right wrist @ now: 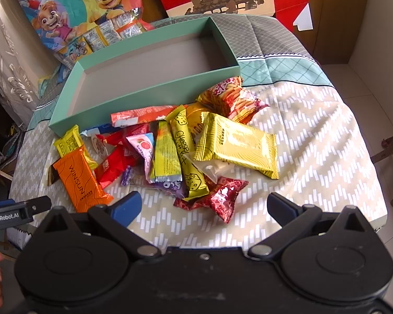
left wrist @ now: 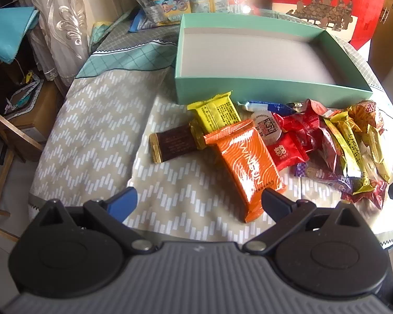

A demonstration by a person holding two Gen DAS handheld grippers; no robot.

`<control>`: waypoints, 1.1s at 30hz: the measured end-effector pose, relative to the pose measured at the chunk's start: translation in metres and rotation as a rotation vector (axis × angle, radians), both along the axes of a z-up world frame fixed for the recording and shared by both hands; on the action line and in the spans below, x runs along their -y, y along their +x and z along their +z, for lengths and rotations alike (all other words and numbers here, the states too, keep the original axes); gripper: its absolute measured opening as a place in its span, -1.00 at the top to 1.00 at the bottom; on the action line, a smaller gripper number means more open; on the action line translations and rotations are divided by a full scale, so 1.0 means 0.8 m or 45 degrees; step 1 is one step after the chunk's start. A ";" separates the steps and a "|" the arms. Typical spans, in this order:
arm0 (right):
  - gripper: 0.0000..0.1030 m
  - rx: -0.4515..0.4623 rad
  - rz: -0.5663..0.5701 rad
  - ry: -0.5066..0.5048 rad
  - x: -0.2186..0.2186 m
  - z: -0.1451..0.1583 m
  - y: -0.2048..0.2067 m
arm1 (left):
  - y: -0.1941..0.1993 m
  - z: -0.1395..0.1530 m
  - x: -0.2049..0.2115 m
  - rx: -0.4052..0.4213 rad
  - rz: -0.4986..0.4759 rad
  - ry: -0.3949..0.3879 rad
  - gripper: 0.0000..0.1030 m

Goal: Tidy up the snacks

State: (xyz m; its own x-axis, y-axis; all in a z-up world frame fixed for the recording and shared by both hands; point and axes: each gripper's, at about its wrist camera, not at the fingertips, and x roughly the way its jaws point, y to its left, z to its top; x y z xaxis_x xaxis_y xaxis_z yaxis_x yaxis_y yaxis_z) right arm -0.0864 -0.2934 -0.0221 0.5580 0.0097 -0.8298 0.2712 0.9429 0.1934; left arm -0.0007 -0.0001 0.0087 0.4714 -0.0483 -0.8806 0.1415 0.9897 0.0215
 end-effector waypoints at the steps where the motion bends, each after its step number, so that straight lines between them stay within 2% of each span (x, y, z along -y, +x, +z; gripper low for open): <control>1: -1.00 0.001 -0.001 0.000 0.000 0.000 0.000 | 0.000 0.000 0.000 0.002 0.000 0.000 -1.00; 15: -1.00 -0.004 -0.012 0.012 0.002 -0.002 -0.002 | -0.001 -0.001 0.002 -0.012 0.004 0.005 -1.00; 27: -1.00 -0.023 -0.009 0.032 0.004 -0.014 0.000 | 0.008 -0.019 0.006 -0.060 0.013 -0.014 -1.00; 33: -1.00 0.058 0.010 0.012 0.007 -0.016 -0.005 | 0.029 -0.026 0.026 -0.062 0.007 -0.055 -1.00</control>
